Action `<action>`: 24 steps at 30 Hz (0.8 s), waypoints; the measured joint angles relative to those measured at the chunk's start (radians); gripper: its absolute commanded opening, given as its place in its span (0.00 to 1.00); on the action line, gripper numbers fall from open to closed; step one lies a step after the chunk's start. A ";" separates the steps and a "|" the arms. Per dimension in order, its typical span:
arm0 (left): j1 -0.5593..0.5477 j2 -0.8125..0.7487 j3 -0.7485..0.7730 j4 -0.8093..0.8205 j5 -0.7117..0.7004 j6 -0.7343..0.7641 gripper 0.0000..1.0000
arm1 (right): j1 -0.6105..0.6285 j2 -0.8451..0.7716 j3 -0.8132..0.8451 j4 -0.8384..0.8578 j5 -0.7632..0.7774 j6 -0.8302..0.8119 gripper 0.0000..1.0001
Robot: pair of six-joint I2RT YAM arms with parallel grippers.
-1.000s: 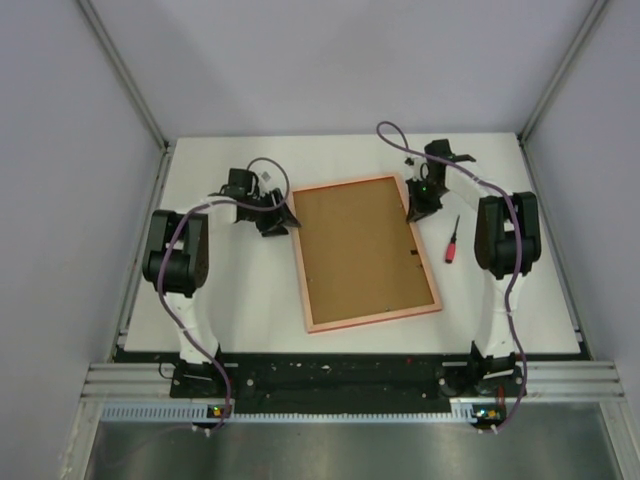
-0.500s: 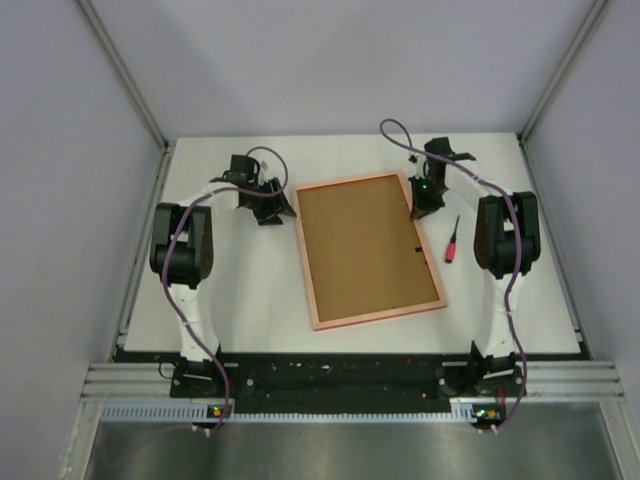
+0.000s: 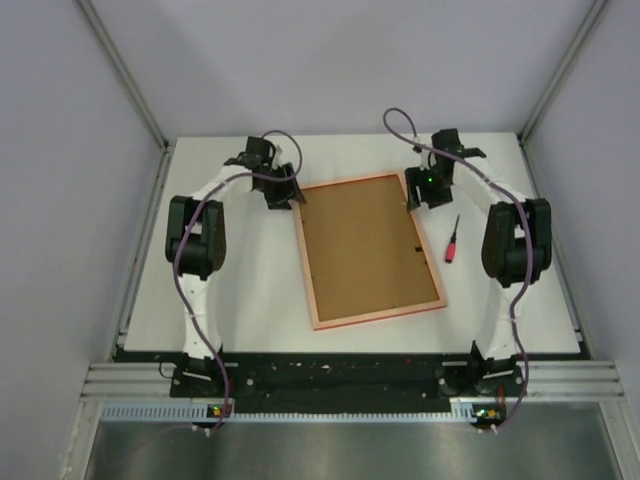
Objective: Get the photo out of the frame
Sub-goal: Turn over the photo frame at the center of the board, then pick up the screwdriver from the center of the board.
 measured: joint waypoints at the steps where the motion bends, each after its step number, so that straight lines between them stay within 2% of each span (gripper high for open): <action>1: -0.003 0.000 0.016 -0.009 -0.002 0.000 0.59 | -0.002 -0.030 -0.008 -0.001 0.002 -0.011 0.64; 9: 0.000 0.002 0.193 -0.060 -0.005 0.006 0.59 | -0.035 -0.330 -0.166 0.026 0.087 -0.075 0.63; 15: 0.001 -0.037 0.205 -0.132 -0.028 0.066 0.62 | -0.124 -0.385 -0.366 0.033 0.109 -0.093 0.63; 18: 0.001 -0.116 0.177 -0.182 -0.053 0.114 0.75 | -0.153 -0.385 -0.440 0.029 0.117 -0.096 0.63; 20: 0.002 -0.198 0.130 -0.197 -0.069 0.142 0.77 | -0.155 -0.385 -0.464 0.029 0.116 -0.095 0.63; 21: 0.002 -0.250 0.097 -0.200 -0.077 0.158 0.82 | -0.154 -0.385 -0.471 0.031 0.114 -0.094 0.63; 24: 0.005 -0.410 -0.004 -0.200 -0.106 0.202 0.84 | -0.154 -0.383 -0.476 0.040 0.109 -0.086 0.62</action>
